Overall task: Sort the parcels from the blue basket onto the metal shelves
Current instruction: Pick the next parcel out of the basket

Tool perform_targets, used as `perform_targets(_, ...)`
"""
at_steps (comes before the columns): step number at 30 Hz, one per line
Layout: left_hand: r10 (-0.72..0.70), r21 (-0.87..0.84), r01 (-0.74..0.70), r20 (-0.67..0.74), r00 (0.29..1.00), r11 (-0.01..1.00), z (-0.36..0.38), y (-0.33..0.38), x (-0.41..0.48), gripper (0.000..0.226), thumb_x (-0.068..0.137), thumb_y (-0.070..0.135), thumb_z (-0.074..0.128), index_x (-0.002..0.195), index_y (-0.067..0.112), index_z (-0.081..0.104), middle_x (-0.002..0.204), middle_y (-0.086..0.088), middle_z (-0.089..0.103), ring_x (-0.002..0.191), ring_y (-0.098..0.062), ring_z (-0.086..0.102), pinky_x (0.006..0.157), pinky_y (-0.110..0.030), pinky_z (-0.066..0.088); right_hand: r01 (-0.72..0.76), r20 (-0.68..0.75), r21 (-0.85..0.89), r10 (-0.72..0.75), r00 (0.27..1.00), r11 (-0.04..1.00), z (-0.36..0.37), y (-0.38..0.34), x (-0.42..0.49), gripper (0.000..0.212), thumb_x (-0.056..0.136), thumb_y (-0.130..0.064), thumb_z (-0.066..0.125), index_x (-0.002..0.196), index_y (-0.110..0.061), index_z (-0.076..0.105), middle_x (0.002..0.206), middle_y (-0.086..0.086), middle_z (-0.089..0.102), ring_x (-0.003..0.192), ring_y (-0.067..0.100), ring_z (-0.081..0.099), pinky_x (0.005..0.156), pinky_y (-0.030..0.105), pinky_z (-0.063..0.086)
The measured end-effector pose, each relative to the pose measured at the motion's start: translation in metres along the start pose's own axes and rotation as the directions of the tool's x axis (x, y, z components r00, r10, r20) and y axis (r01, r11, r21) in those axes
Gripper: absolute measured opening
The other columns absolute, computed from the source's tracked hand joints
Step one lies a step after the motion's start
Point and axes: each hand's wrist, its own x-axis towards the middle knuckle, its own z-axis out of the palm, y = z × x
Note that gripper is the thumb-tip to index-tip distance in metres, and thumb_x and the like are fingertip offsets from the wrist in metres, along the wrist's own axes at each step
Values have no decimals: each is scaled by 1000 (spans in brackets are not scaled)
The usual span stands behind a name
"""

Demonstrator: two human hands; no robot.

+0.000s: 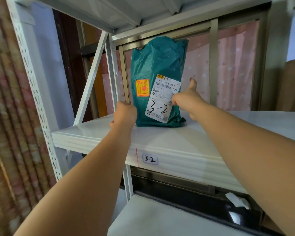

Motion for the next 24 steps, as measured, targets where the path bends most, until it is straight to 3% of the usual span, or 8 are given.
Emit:
perform_targets(3, -34, -32, 34, -7, 999, 999, 0, 4, -7, 16, 97, 27, 33, 109, 21, 42, 91, -2, 54, 105, -29, 55, 102, -51, 39, 29, -95, 2, -28, 995, 1000, 2, 0, 5, 92, 83, -4, 51, 150, -36, -4, 134, 14, 45, 90, 25, 58, 59, 29, 42)
perform_targets(8, 72, 3, -72, -37, 997, 997, -1, 3, -11, 32, 100, 46, 24, 114, 22, 40, 102, 1, 48, 102, -24, 49, 104, -51, 35, 67, -182, 2, -66, 981, 998, 2, 2, 10, 84, 82, -13, 55, 147, -37, 7, 130, 12, 45, 108, 31, 54, 67, 36, 47)
perform_targets(11, 42, -22, -45, -112, 993, 999, -2, 6, -6, 30, 98, 49, 25, 108, 23, 37, 111, -2, 53, 106, -24, 50, 102, -51, 37, 207, -244, -207, -255, 936, 956, 3, -1, 4, 78, 83, -13, 59, 145, -35, 18, 129, 11, 40, 113, 29, 45, 88, 45, 49)
perform_targets(13, 38, 22, -35, -185, 982, 999, -4, 7, -8, 34, 98, 47, 28, 115, 20, 42, 120, -4, 51, 112, -25, 49, 102, -48, 36, 341, -226, -427, -464, 856, 837, 6, -2, -5, 71, 84, -14, 59, 144, -31, 25, 127, 10, 41, 116, 28, 41, 95, 44, 43)
perform_targets(16, 95, 119, -70, -220, 971, 990, -7, 13, -16, 27, 96, 34, 40, 118, 19, 46, 122, -4, 49, 114, -25, 47, 99, -45, 38, 545, -115, -556, -707, 698, 628, 10, -8, -17, 57, 85, -12, 55, 139, -22, 39, 122, 12, 48, 113, 29, 44, 94, 42, 38)
perform_targets(19, 138, 127, -124, -107, 985, 984, -14, 16, -26, 20, 93, 20, 46, 114, 18, 47, 113, -4, 54, 104, -26, 54, 93, -44, 48, 667, 87, -609, -799, 595, 430, 17, -21, -33, 51, 85, -10, 50, 135, -18, 44, 111, 12, 56, 99, 31, 54, 78, 42, 46)
perform_targets(22, 212, 248, -216, 43, 976, 944, -27, 17, -41, 22, 94, 17, 48, 115, 15, 47, 99, -3, 55, 92, -24, 57, 82, -40, 52, 695, 303, -637, -720, 625, 335, 26, -37, -51, 45, 88, -14, 45, 132, -23, 44, 109, 9, 62, 93, 32, 56, 67, 37, 42)
perform_targets(24, 280, 391, -293, 93, 956, 872, -47, 14, -48, 22, 94, 20, 48, 116, 14, 48, 96, -2, 54, 88, -22, 54, 75, -37, 48, 733, 506, -593, -554, 661, 333, 36, -48, -64, 38, 88, -16, 45, 124, -25, 49, 105, 8, 63, 90, 30, 56, 70, 37, 46)
